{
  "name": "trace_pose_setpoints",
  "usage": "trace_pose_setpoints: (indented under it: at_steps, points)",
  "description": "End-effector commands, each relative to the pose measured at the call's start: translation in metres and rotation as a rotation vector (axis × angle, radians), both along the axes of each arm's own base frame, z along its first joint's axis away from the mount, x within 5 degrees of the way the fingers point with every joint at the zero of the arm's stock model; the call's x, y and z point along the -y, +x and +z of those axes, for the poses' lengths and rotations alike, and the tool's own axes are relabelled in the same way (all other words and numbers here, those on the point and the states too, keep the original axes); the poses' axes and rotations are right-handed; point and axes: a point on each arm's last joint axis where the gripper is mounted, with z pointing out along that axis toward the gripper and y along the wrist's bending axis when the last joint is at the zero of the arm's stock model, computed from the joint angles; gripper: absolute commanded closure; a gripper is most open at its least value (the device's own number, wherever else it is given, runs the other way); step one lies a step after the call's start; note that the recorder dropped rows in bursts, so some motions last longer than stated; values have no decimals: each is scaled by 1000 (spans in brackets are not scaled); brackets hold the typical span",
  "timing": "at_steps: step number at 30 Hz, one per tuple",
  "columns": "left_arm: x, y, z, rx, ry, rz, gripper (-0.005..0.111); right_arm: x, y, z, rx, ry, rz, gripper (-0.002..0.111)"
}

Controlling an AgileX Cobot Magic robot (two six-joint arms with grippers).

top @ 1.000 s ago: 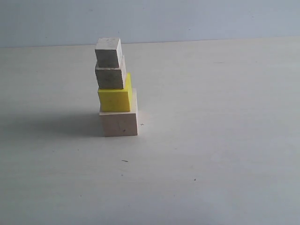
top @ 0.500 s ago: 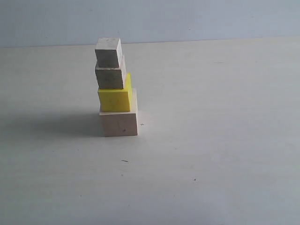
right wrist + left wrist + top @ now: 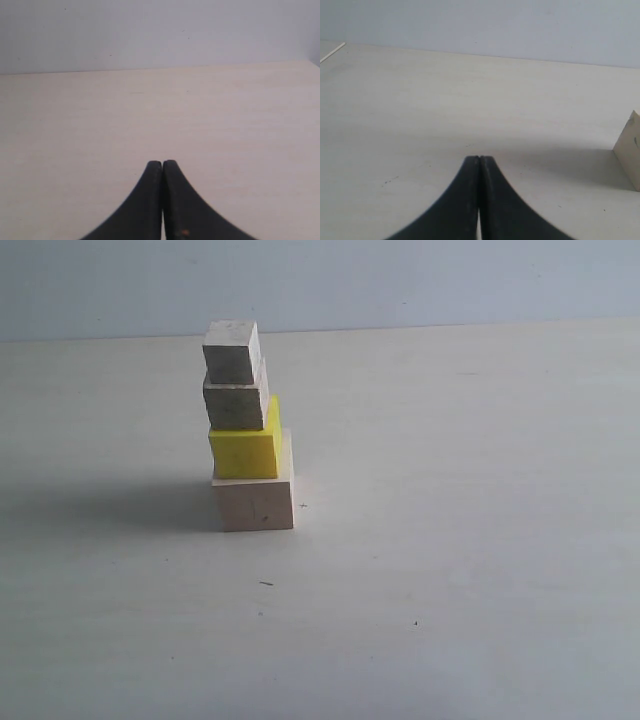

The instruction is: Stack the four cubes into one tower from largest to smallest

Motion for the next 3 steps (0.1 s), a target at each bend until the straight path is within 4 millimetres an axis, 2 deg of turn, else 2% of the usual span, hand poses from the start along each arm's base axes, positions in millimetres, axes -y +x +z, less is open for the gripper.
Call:
trace_pose_setpoints:
  at_steps: [1, 3]
  points:
    - [0, 0, 0, 9, -13, -3, 107, 0, 0, -1, 7, 0, -7, 108]
    - [0, 0, 0, 9, -13, -3, 107, 0, 0, -1, 7, 0, -7, 108]
